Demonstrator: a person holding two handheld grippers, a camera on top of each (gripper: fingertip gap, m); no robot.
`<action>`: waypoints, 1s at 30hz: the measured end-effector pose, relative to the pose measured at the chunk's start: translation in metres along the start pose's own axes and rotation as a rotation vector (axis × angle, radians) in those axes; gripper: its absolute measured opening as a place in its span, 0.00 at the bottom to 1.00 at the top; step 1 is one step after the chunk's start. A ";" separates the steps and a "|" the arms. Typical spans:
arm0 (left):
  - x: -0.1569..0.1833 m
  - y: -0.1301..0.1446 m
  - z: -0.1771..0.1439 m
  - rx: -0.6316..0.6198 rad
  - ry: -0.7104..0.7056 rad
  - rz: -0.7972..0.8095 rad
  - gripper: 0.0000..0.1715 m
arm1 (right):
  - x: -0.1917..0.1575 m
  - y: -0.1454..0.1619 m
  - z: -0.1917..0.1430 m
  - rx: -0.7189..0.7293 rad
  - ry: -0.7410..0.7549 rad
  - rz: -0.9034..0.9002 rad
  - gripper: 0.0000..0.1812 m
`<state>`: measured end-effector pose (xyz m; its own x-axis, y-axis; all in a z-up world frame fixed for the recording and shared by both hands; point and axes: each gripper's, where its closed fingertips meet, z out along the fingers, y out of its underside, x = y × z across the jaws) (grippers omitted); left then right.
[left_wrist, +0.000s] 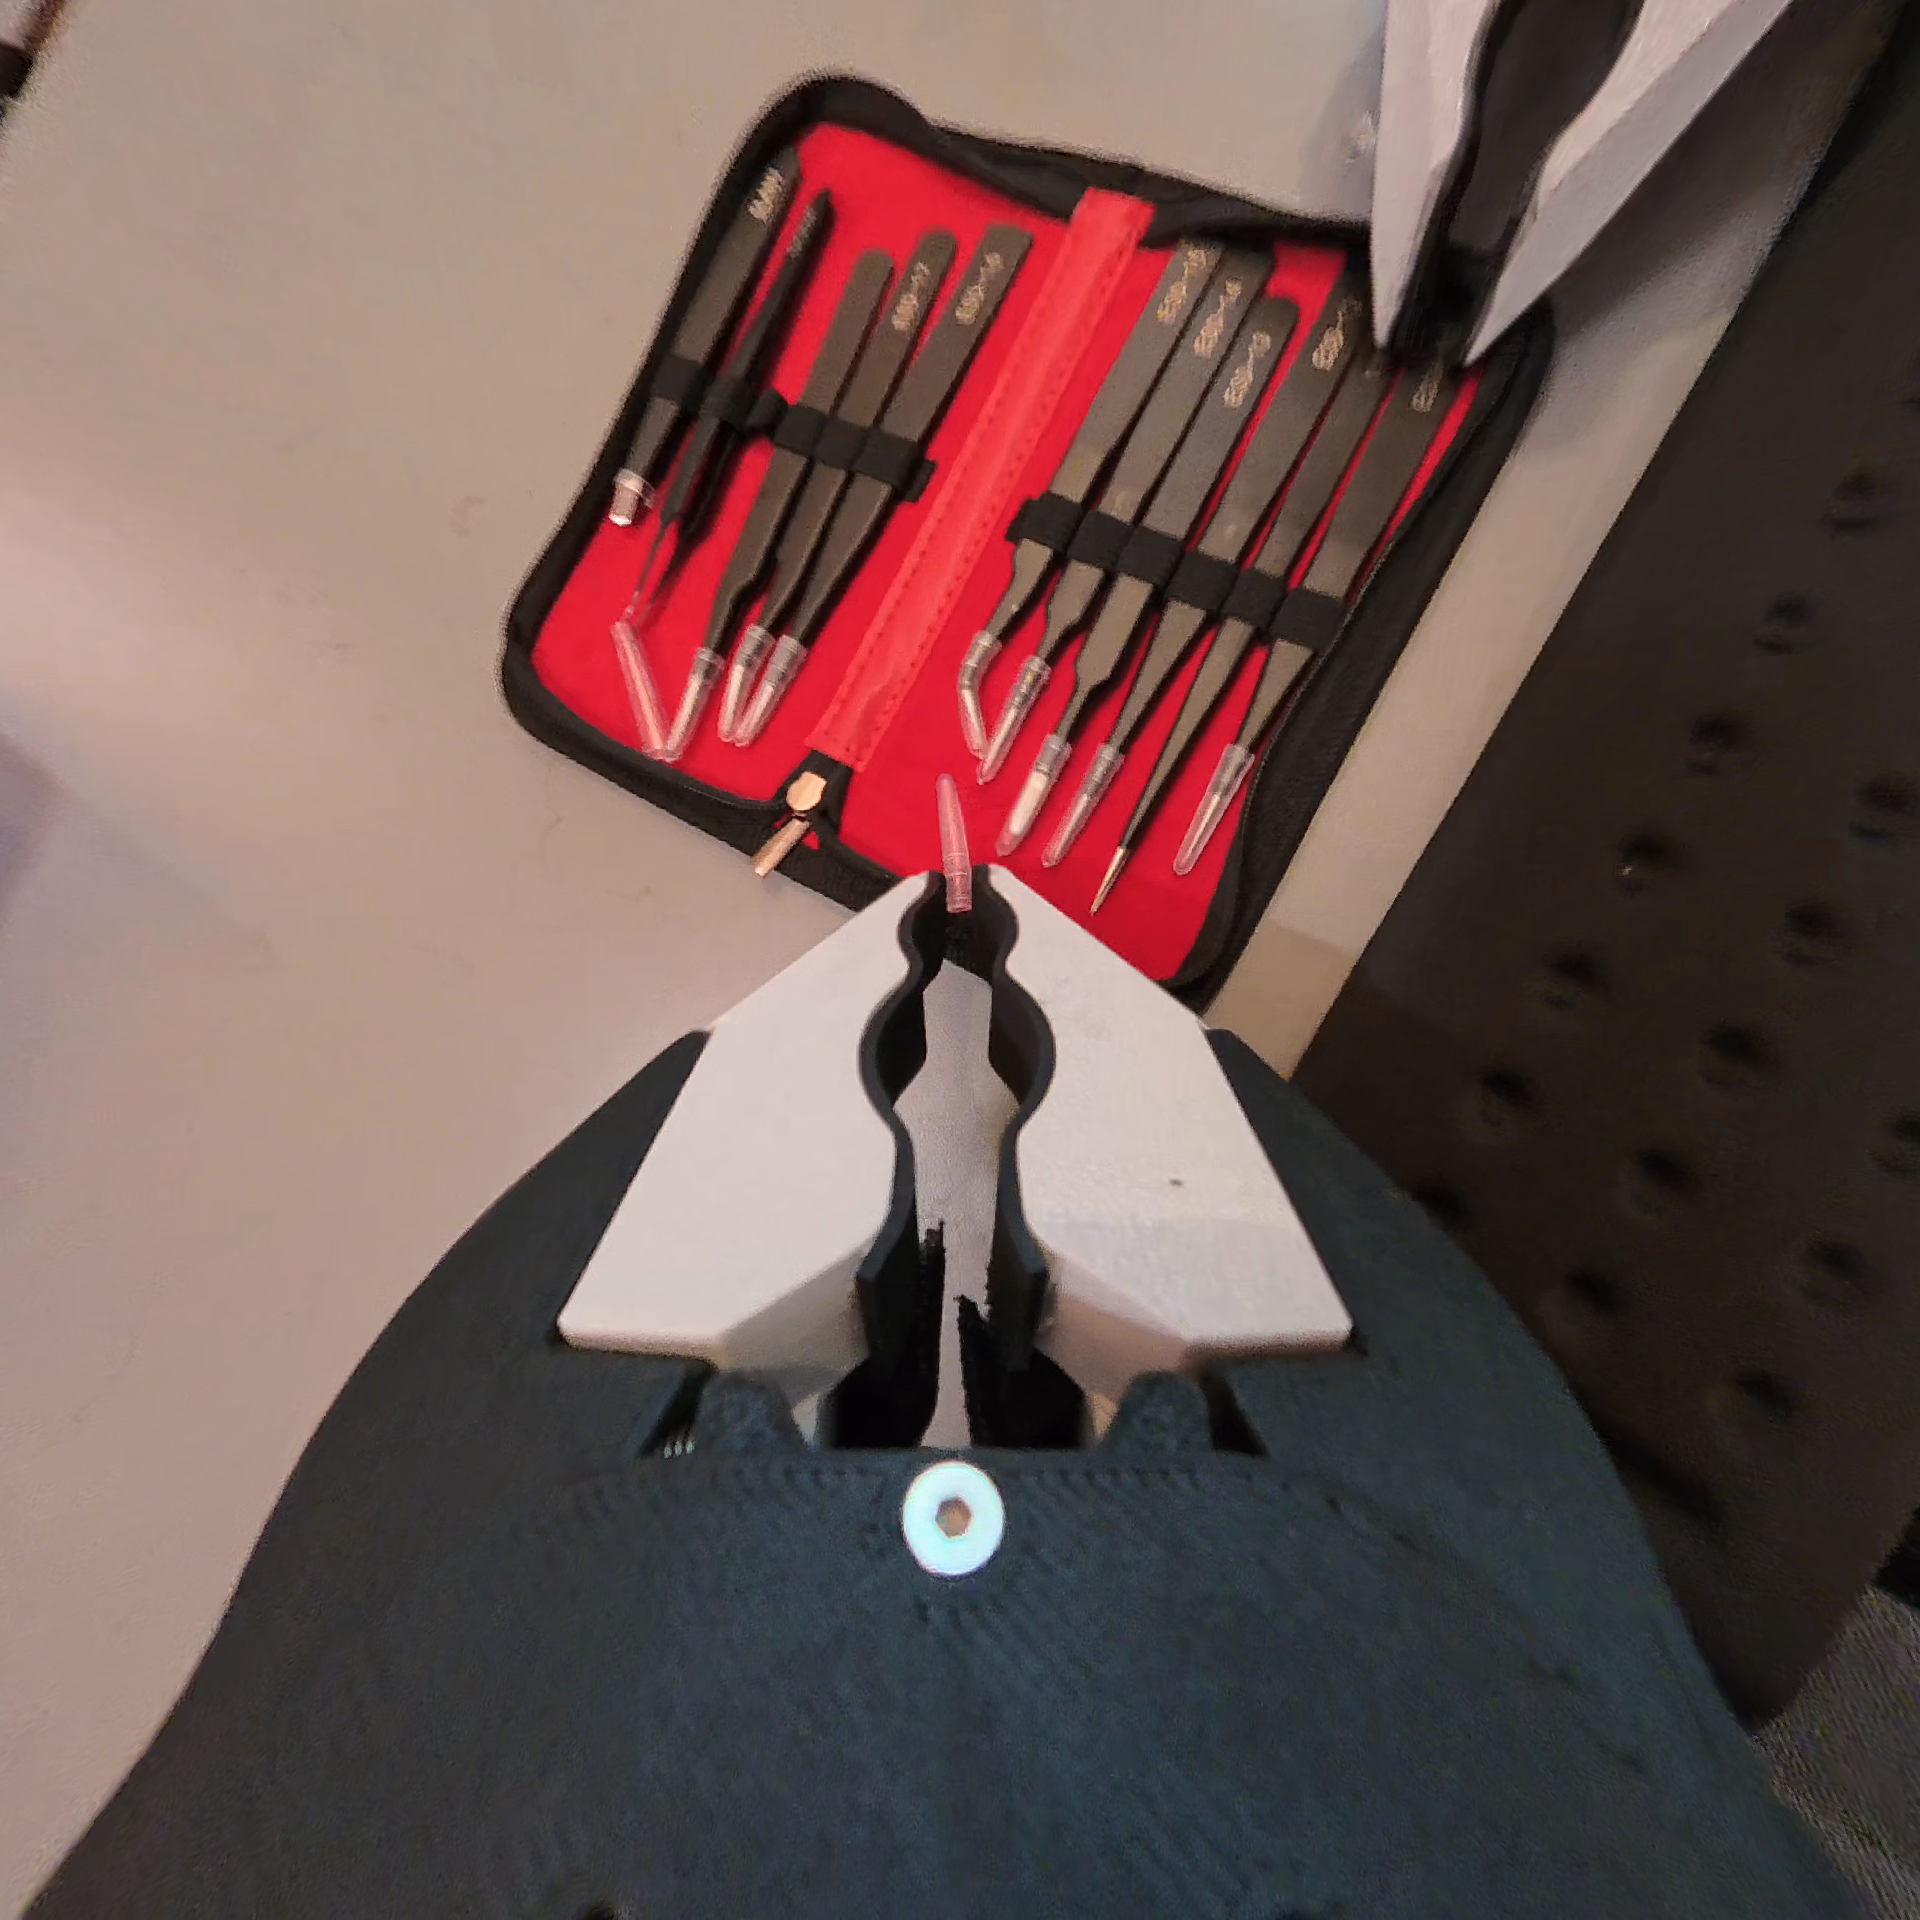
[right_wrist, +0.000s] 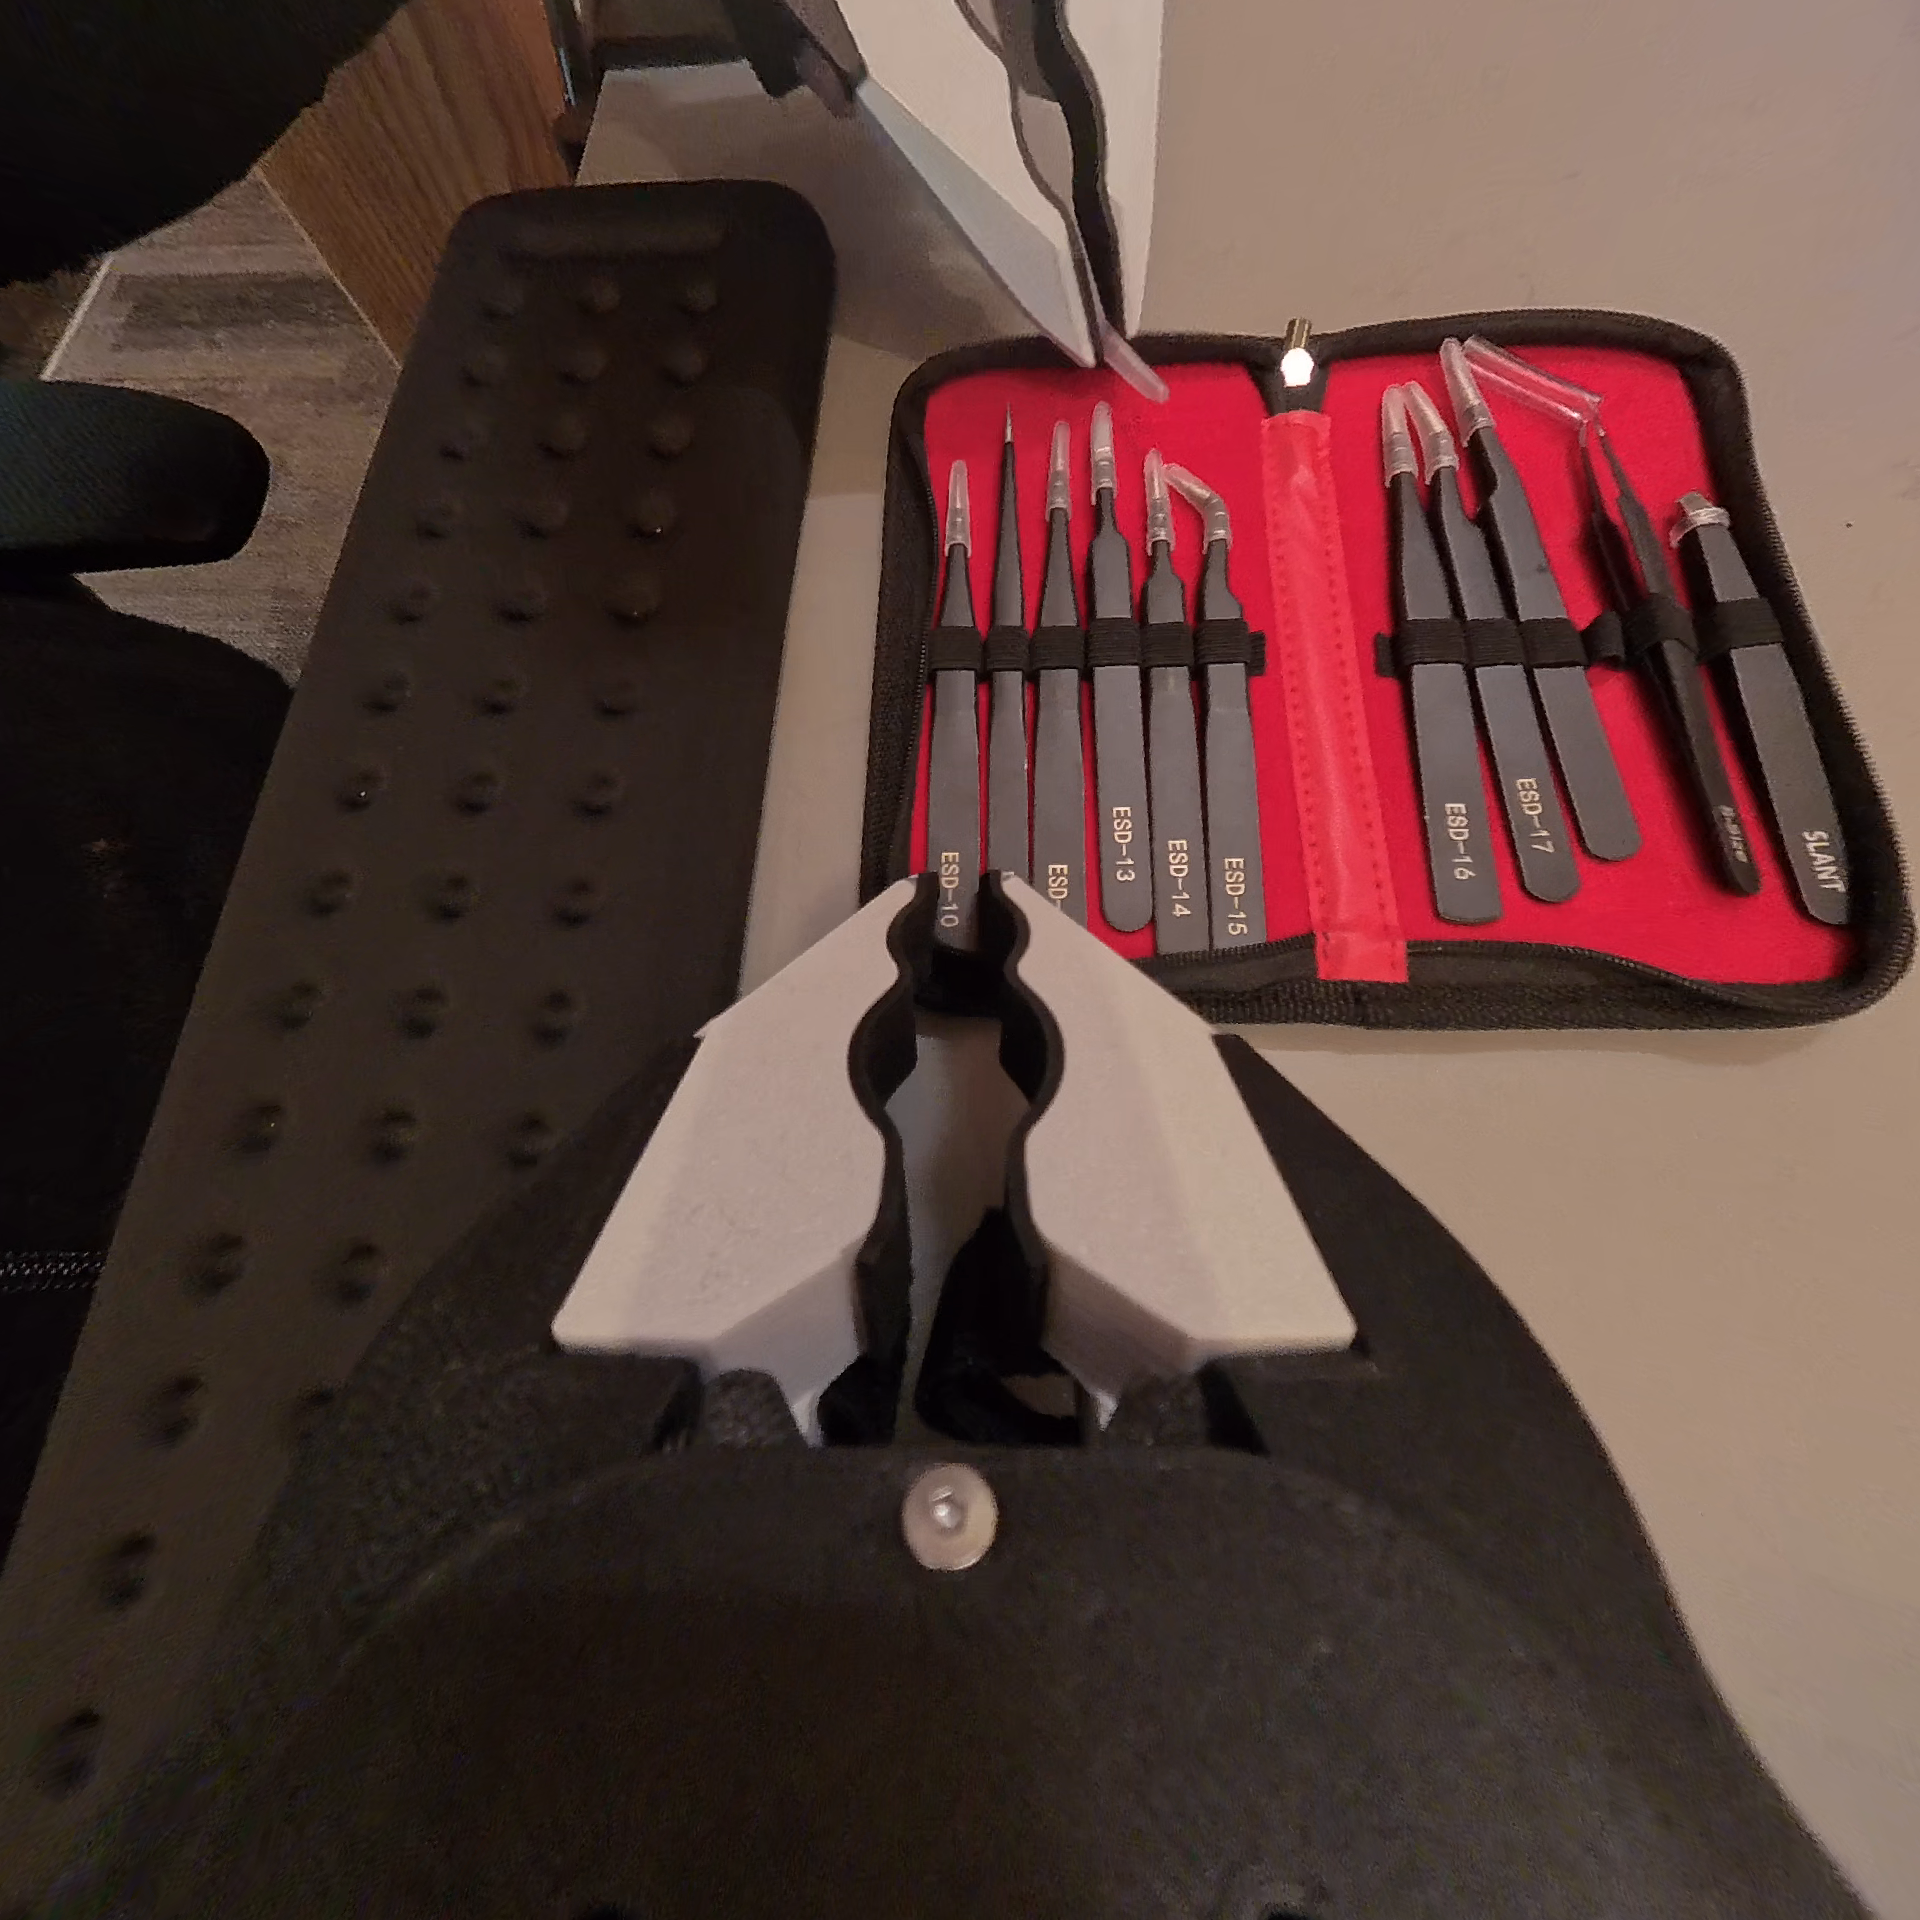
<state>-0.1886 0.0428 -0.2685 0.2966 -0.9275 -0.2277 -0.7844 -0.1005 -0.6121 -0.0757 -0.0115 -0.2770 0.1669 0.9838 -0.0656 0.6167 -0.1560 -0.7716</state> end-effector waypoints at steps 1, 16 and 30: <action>-0.002 -0.004 -0.005 0.025 -0.022 -0.006 0.01 | 0.001 -0.002 -0.001 0.003 0.003 0.003 0.04; 0.004 -0.104 -0.068 0.667 -0.169 -0.212 0.01 | 0.024 -0.130 -0.017 0.541 -0.222 0.439 0.09; 0.008 -0.101 -0.072 0.740 -0.172 -0.324 0.01 | 0.009 -0.157 -0.019 0.677 -0.381 0.454 0.04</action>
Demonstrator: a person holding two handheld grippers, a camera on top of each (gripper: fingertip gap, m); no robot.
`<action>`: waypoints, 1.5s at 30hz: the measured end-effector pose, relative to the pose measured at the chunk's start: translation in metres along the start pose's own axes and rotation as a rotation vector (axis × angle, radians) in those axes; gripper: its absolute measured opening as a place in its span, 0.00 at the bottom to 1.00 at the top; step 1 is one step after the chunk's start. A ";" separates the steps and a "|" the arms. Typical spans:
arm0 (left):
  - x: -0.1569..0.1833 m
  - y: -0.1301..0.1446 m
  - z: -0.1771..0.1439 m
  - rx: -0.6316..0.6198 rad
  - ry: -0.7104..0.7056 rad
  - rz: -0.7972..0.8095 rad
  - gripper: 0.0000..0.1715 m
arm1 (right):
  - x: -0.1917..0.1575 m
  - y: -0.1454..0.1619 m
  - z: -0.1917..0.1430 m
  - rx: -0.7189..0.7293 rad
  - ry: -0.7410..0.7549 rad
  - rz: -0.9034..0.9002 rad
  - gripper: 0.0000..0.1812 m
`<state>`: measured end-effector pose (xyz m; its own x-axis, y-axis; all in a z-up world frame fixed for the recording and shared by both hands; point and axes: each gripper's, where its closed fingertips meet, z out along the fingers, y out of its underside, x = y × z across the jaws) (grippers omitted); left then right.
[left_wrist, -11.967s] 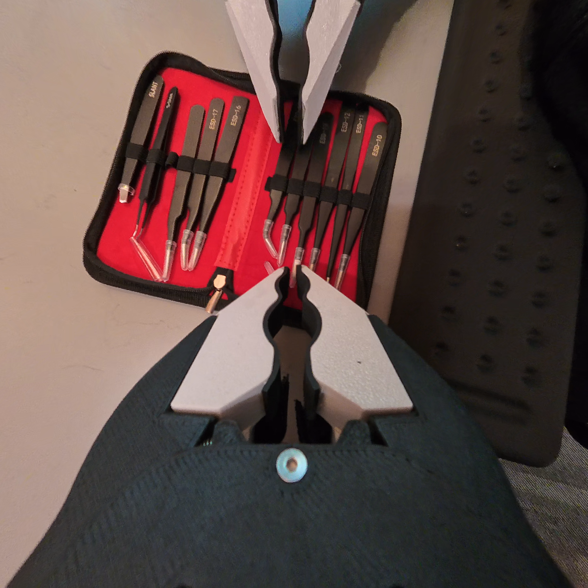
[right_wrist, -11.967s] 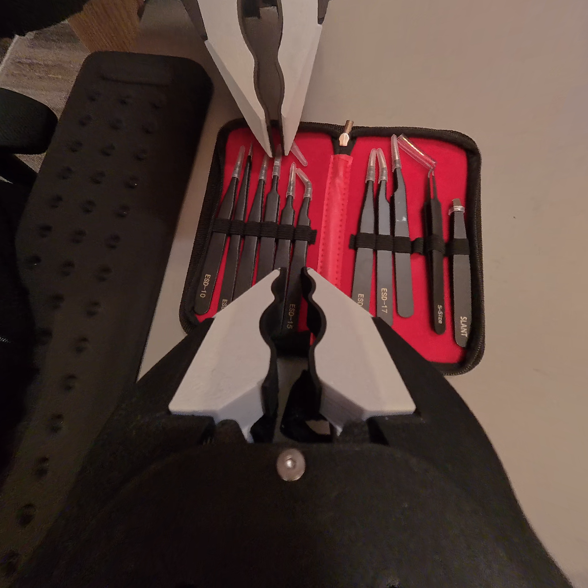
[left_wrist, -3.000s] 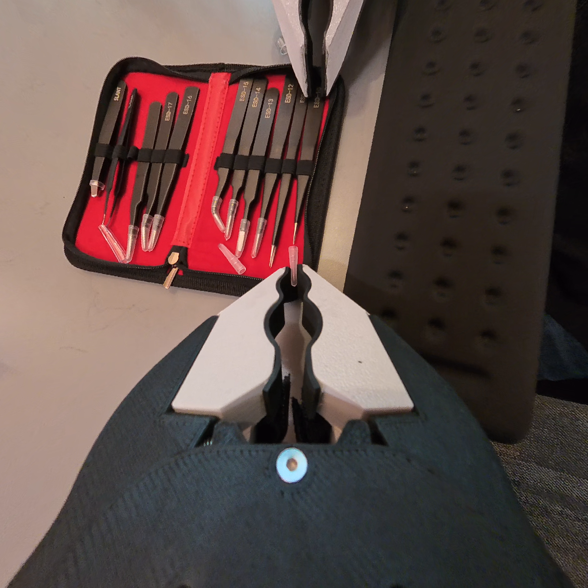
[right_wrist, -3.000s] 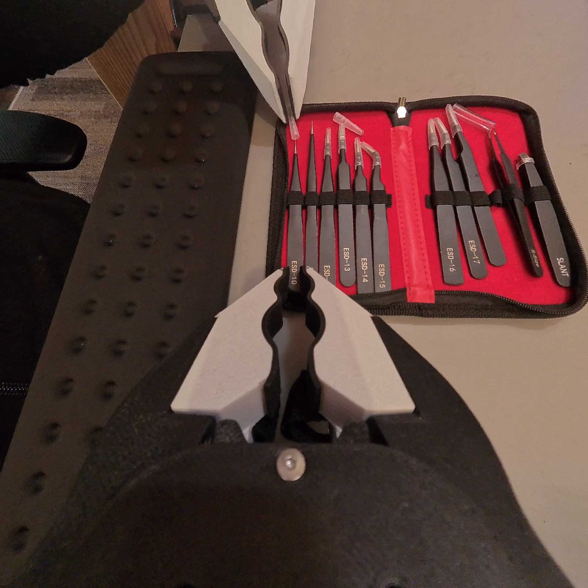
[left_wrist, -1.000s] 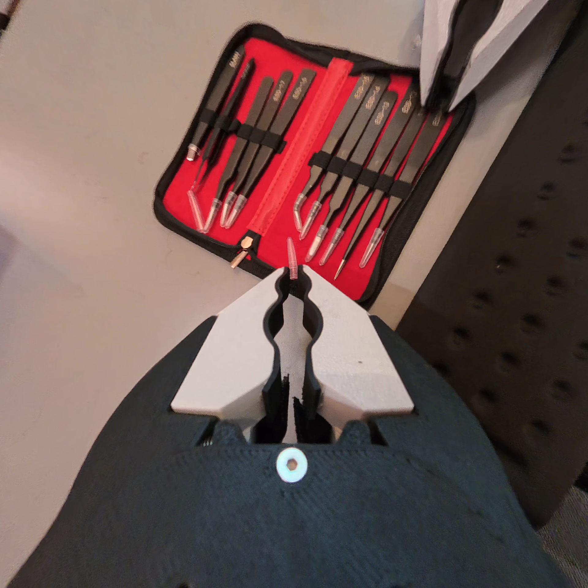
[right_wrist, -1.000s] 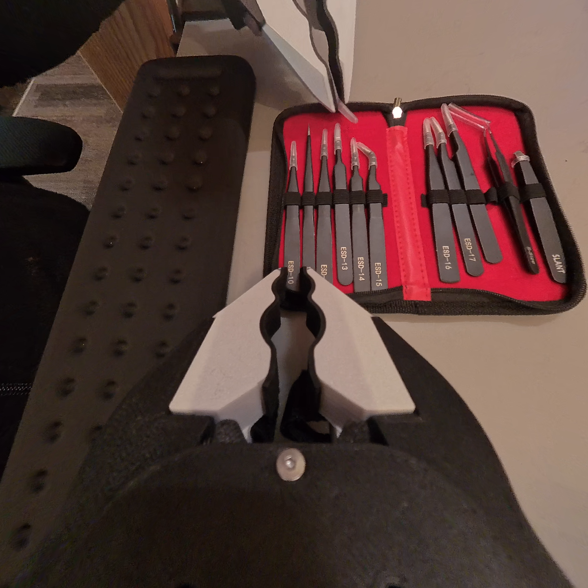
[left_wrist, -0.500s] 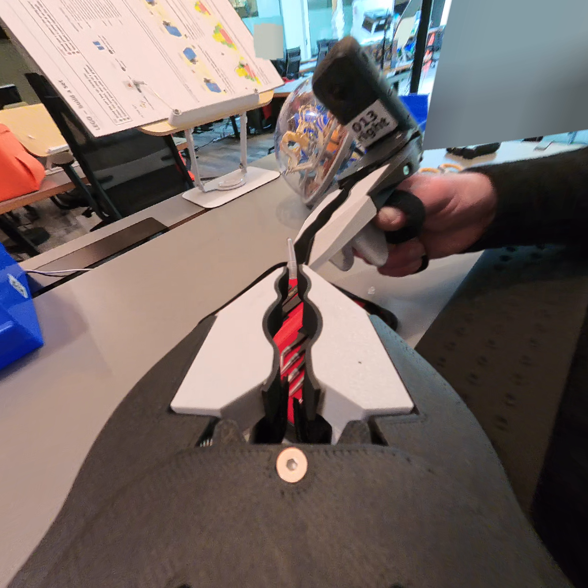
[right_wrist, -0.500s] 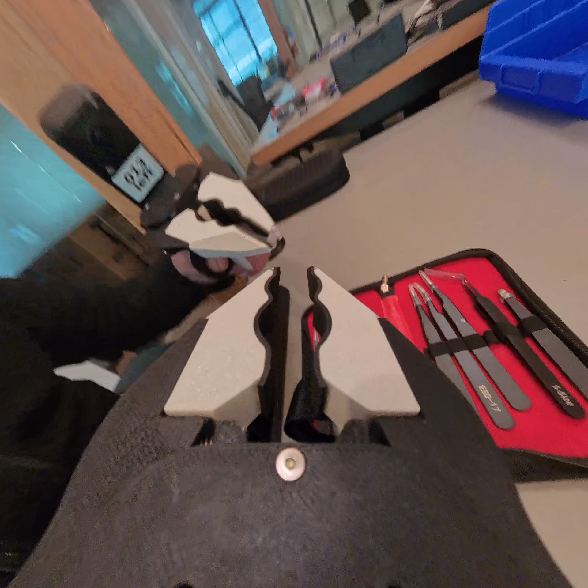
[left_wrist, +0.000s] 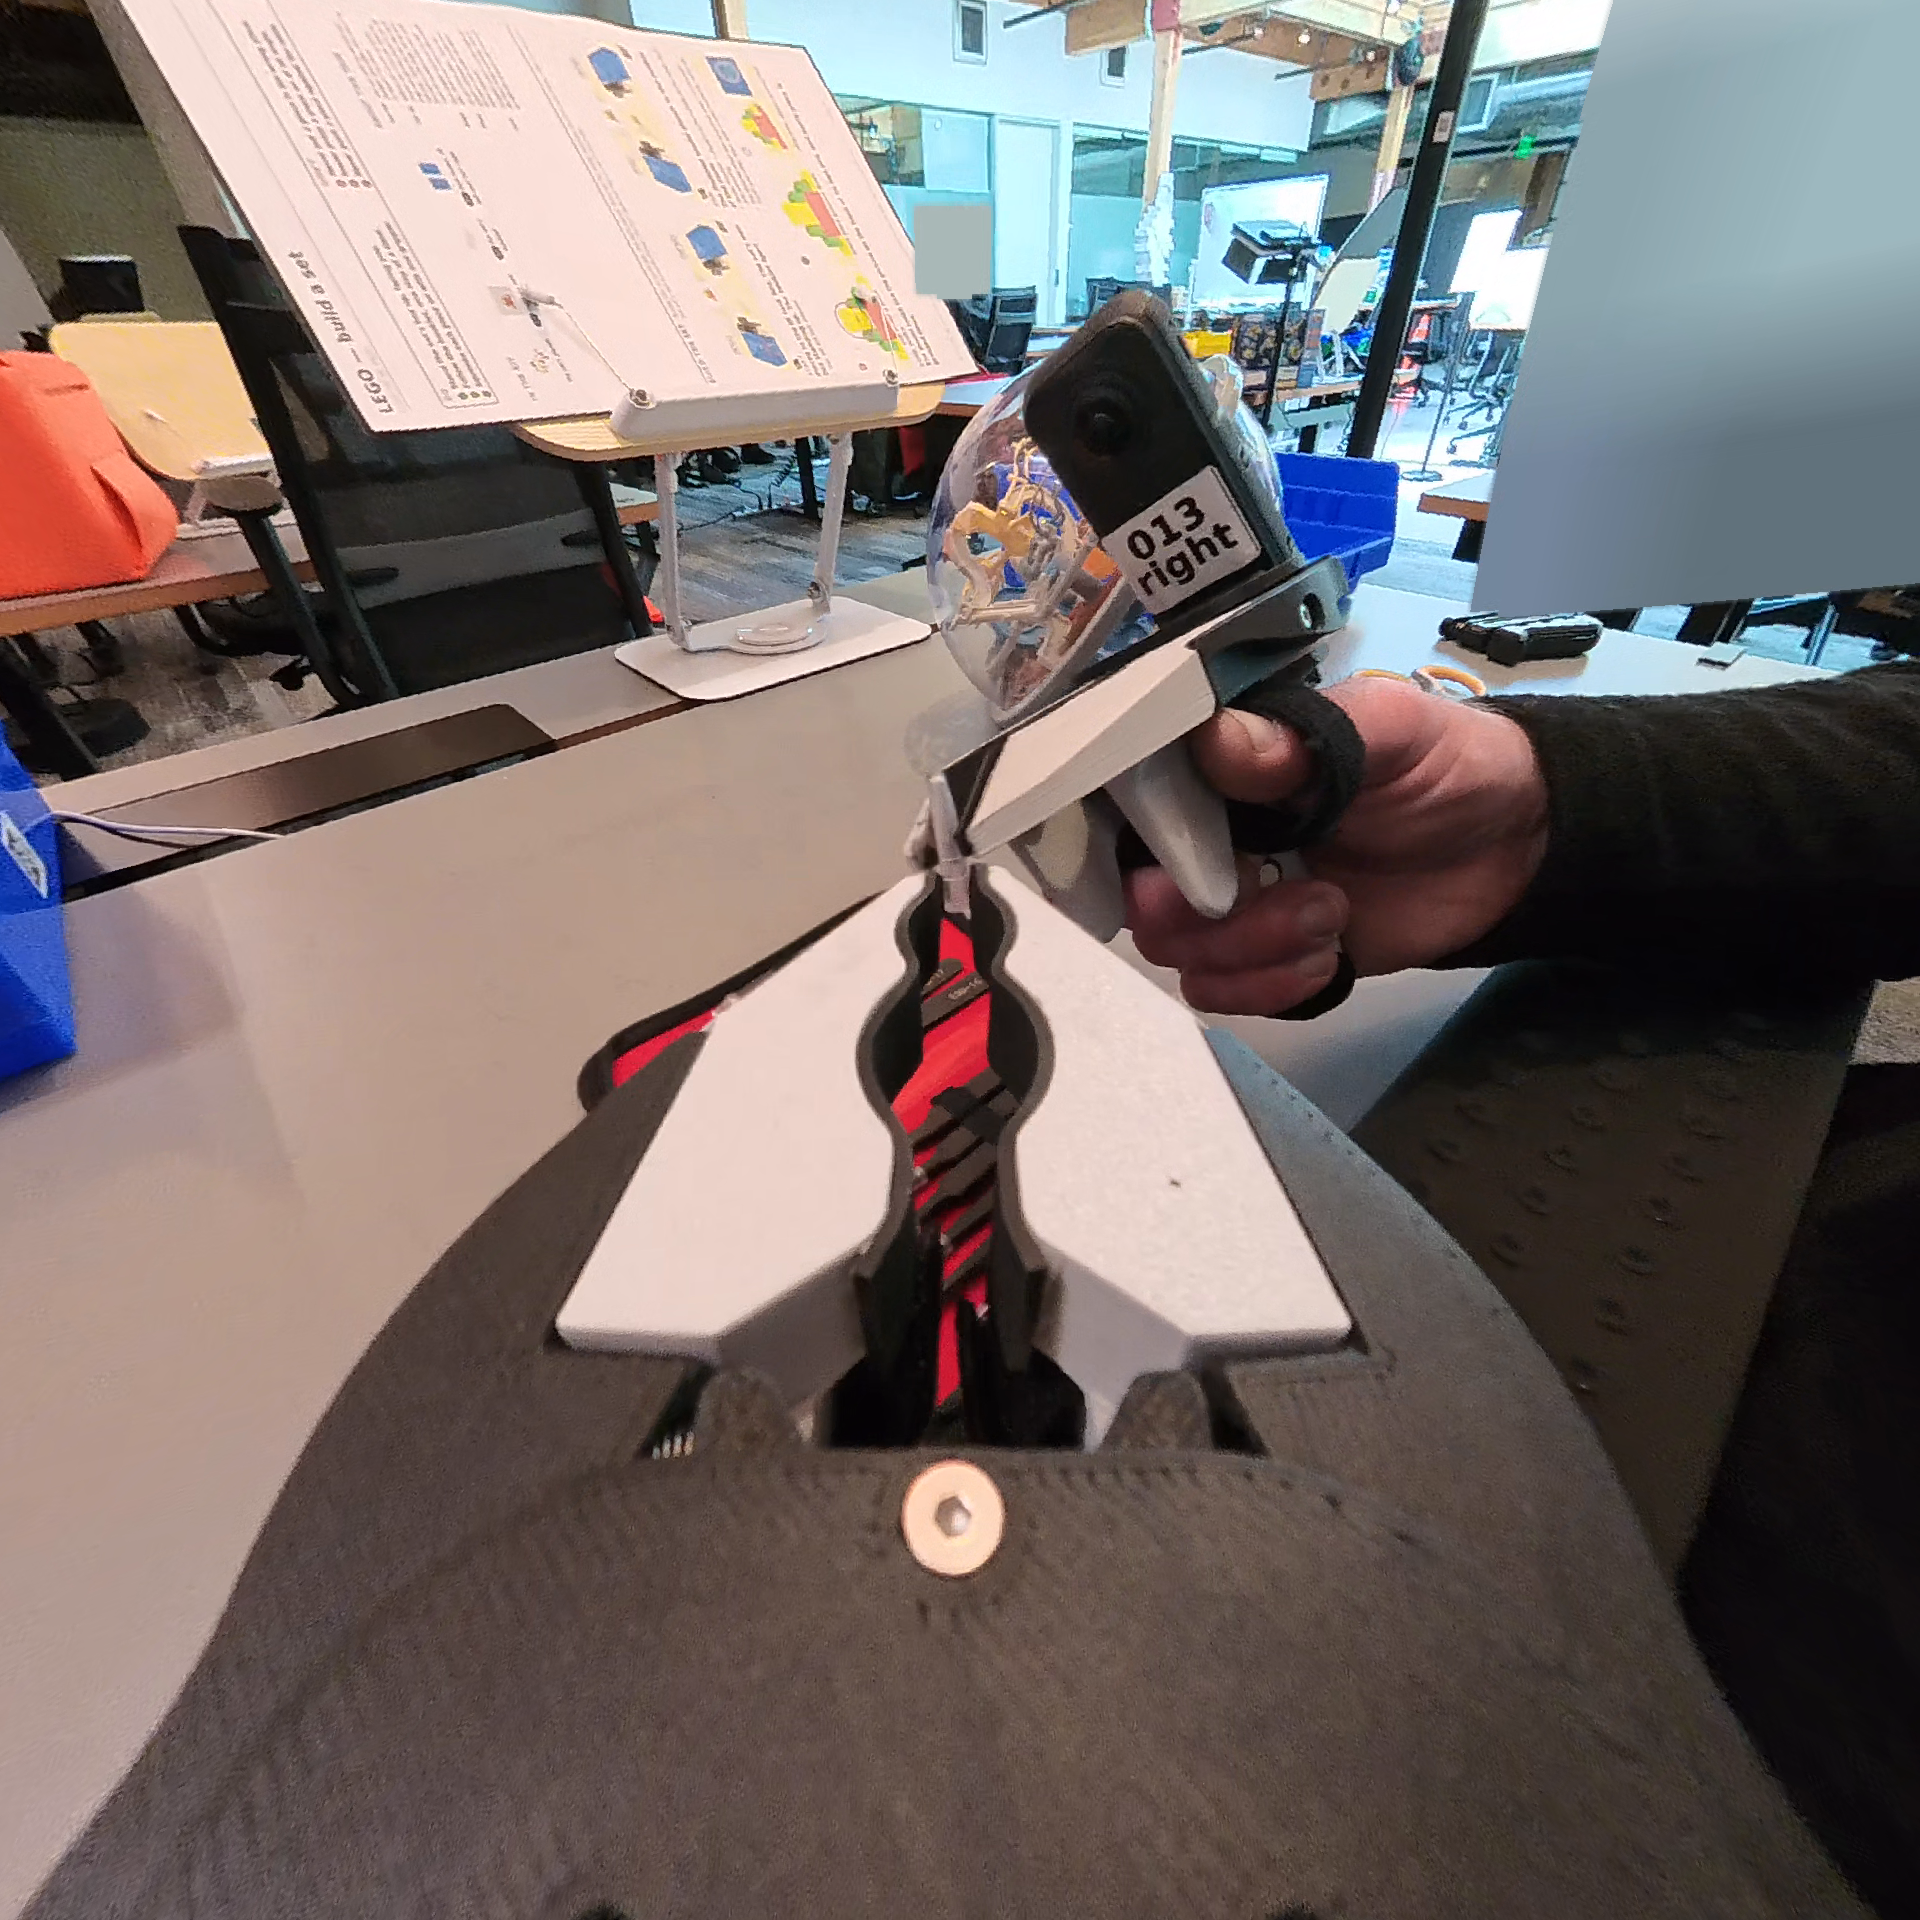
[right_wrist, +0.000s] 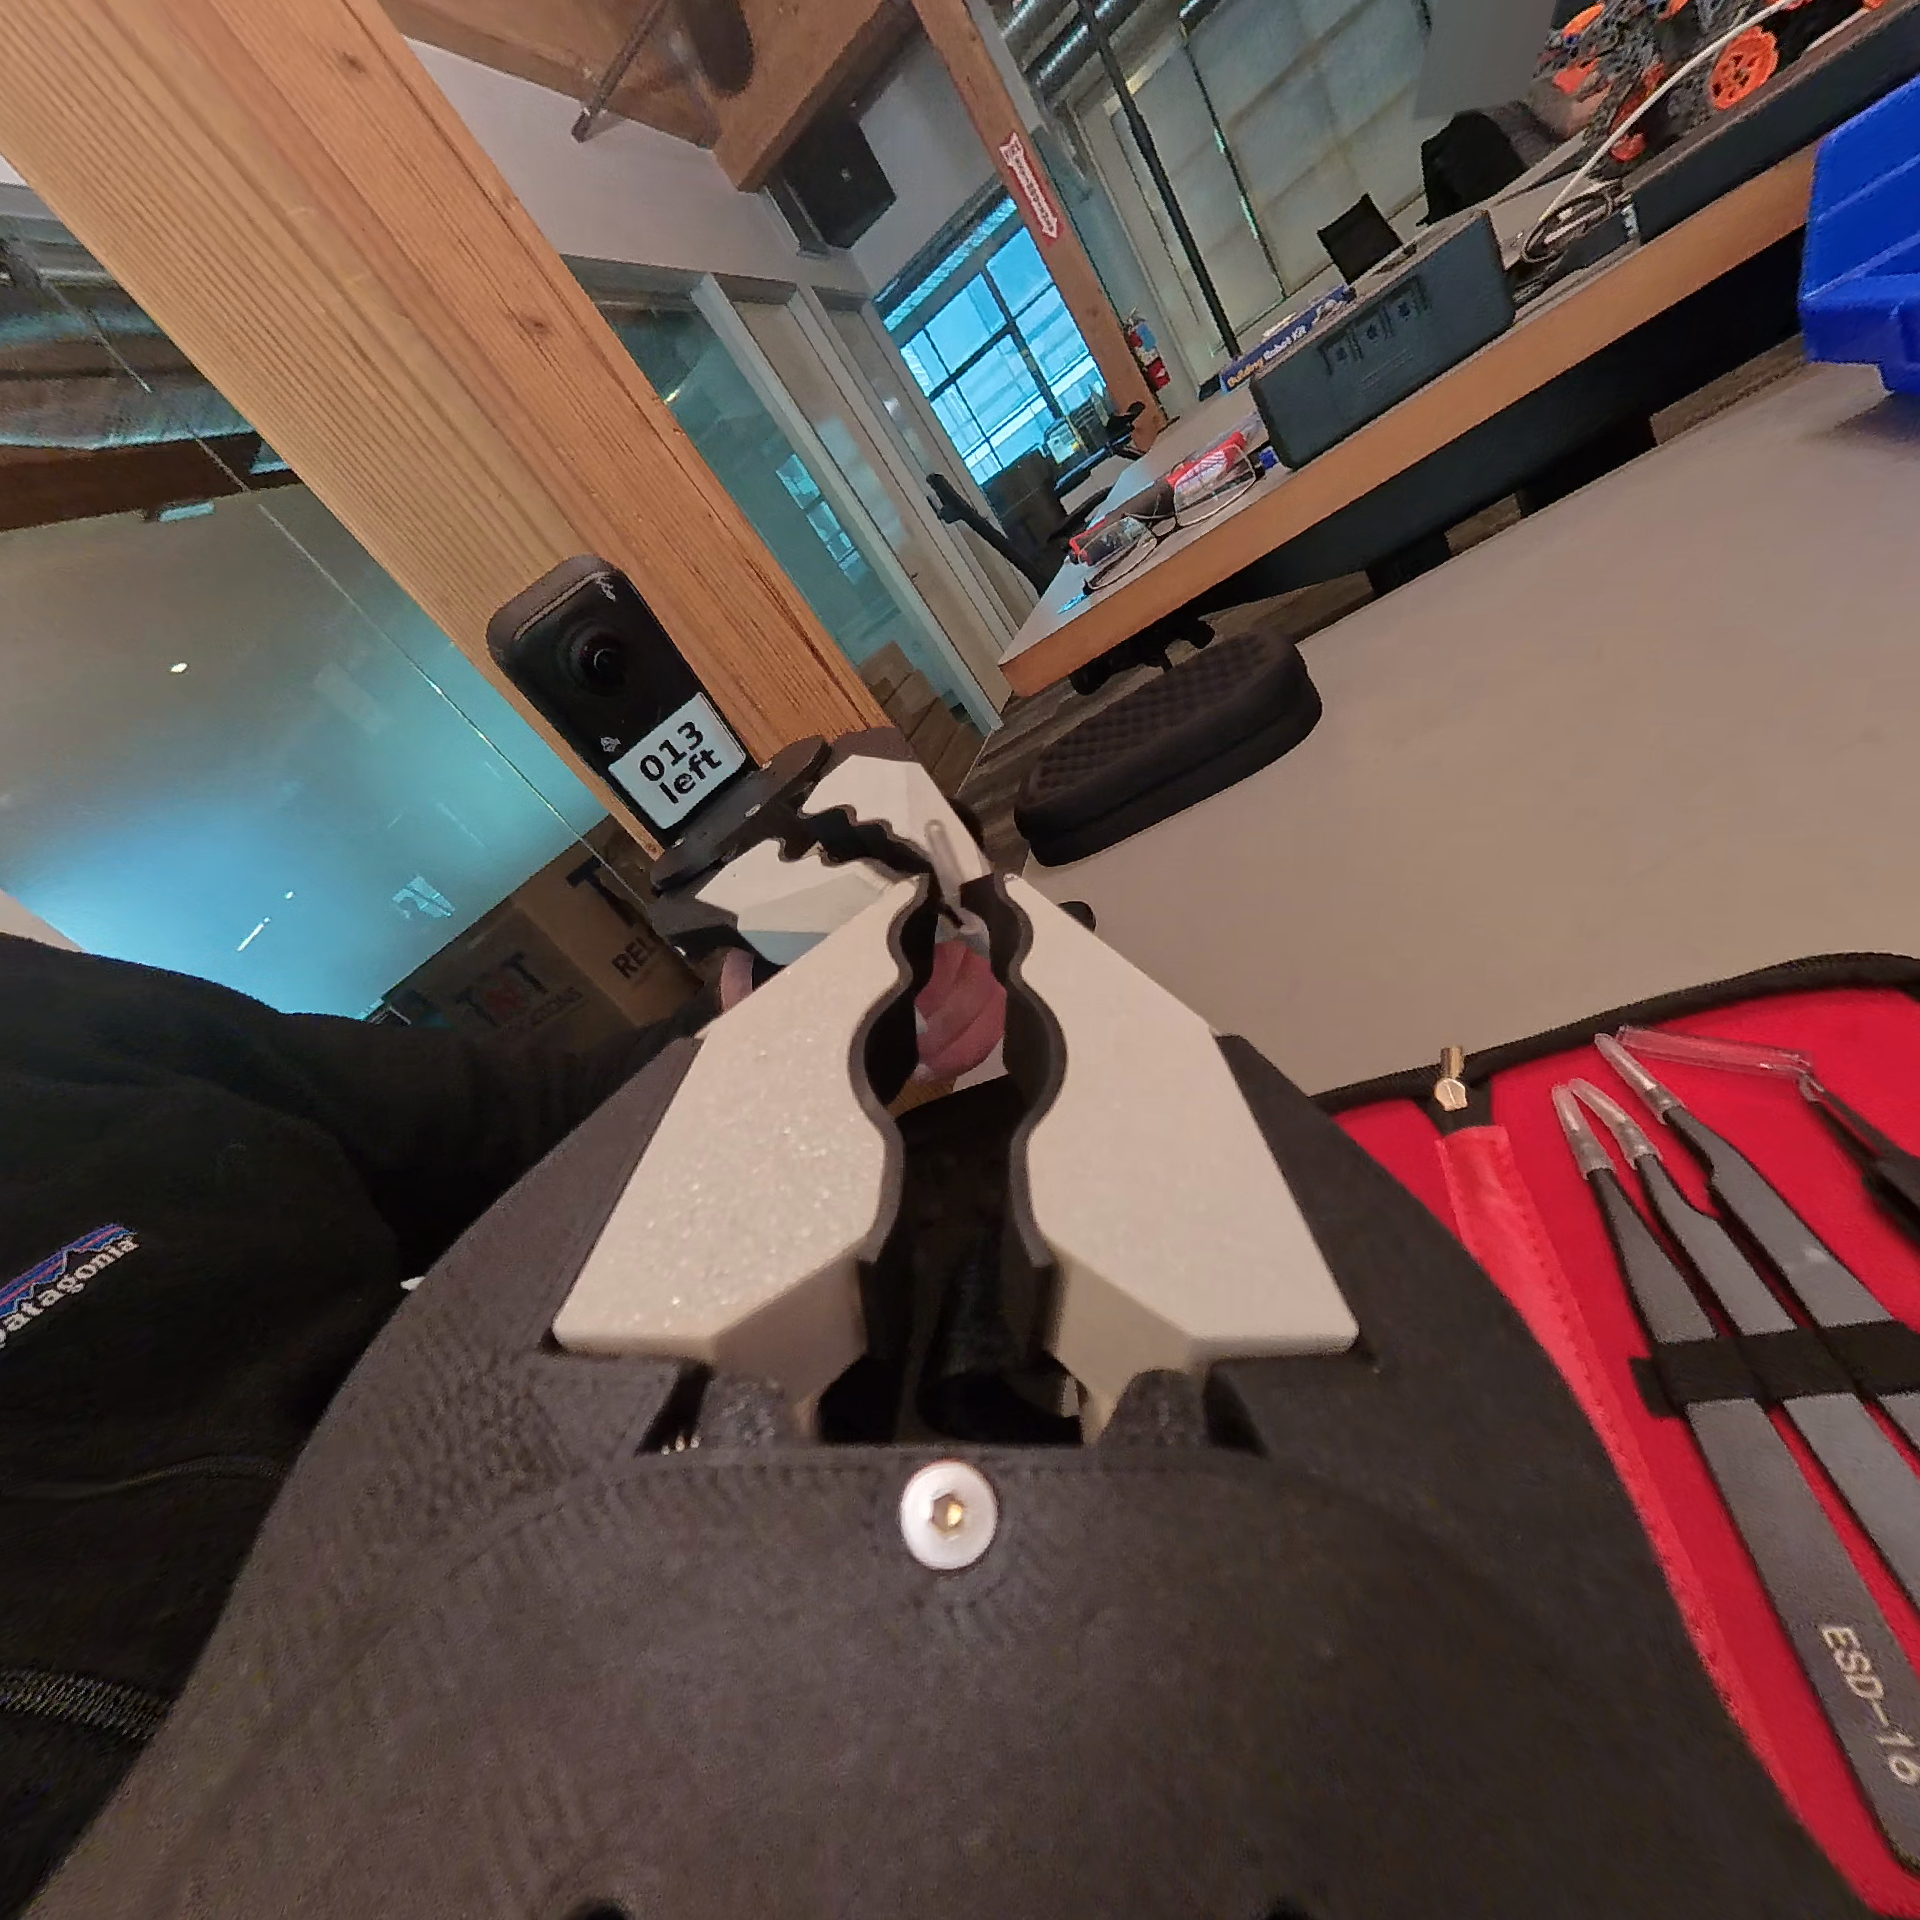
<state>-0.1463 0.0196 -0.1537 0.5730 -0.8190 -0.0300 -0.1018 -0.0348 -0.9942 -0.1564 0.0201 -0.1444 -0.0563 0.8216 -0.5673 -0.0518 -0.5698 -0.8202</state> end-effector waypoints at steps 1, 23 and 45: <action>-0.001 0.000 0.000 0.002 -0.007 0.000 0.01 | 0.000 0.000 0.001 -0.001 -0.002 0.000 0.05; 0.010 -0.017 -0.002 0.135 0.062 0.047 0.01 | -0.014 -0.002 -0.004 -0.042 -0.118 0.057 0.08; 0.033 -0.048 0.004 0.207 0.003 0.647 0.01 | -0.048 -0.019 -0.022 0.112 -0.484 0.315 0.03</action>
<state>-0.1192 -0.0032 -0.1079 0.4470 -0.6393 -0.6257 -0.2658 0.5729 -0.7753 -0.1310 -0.0080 -0.1029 -0.5335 0.5265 -0.6619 -0.0625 -0.8050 -0.5900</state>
